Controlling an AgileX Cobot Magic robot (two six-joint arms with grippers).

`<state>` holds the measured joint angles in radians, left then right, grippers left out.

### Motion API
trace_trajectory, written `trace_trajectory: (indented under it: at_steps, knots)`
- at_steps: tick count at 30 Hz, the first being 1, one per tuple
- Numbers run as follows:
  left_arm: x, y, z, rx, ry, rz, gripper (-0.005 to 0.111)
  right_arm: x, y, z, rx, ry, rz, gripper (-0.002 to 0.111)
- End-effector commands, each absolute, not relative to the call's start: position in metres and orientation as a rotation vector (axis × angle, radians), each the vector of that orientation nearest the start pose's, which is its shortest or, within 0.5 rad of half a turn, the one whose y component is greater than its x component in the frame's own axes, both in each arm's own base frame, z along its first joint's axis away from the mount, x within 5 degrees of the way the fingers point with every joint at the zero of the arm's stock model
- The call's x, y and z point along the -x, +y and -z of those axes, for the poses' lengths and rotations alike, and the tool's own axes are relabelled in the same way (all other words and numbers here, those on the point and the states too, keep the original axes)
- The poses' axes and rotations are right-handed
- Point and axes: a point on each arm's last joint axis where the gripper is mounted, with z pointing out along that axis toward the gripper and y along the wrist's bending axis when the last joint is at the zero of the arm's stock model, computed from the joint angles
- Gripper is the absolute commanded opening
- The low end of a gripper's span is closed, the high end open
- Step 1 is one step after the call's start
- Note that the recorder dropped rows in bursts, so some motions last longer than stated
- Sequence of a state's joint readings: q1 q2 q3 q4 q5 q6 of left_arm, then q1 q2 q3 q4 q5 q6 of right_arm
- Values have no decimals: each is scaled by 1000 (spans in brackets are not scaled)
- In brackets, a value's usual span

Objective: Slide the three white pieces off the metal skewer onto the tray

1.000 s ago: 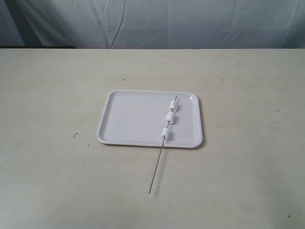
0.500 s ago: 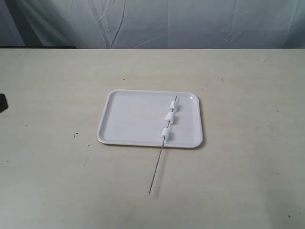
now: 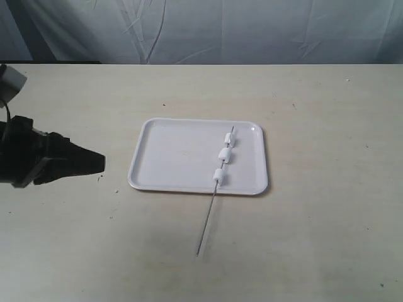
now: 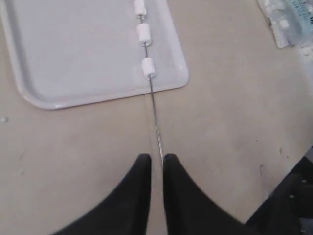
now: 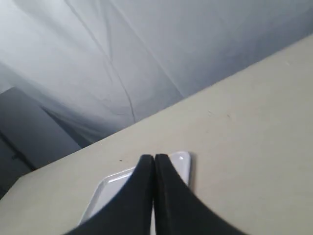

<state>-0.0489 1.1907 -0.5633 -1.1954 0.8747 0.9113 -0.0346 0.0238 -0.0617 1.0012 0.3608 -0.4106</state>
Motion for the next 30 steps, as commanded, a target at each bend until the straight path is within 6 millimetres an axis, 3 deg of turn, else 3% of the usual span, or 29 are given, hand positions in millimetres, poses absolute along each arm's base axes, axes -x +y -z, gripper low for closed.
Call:
trace_trajectory:
  at_steps: [1, 3, 7, 11, 15, 19, 26, 30]
  knots:
    - [-203, -85, -236, -250, 2324, 1170, 32, -54, 31, -264, -90, 1628, -610, -1]
    - [-206, -90, -233, -245, 2333, 1189, 38, -63, 32, -283, -58, 1666, -587, -1]
    - [-212, -107, -227, -318, 2371, 1202, 36, -97, 35, -307, 38, 1834, -551, -1]
    - [-218, -129, -219, -367, 2408, 1207, 36, -131, 43, -317, 110, 2022, -665, -1]
    - [-225, -149, -205, -392, 2482, 1209, 36, -166, 46, -308, 153, 2209, -740, -1]
    - [-232, -162, -175, -360, 2595, 1107, 36, -190, 44, -293, 145, 2311, -720, -1]
    - [-247, -194, -141, -259, 2690, 1152, 36, -209, 45, -279, 103, 2339, -770, -1]
    - [-255, -218, -137, -302, 2688, 1161, 36, -212, 43, -277, 87, 2339, -756, -1]
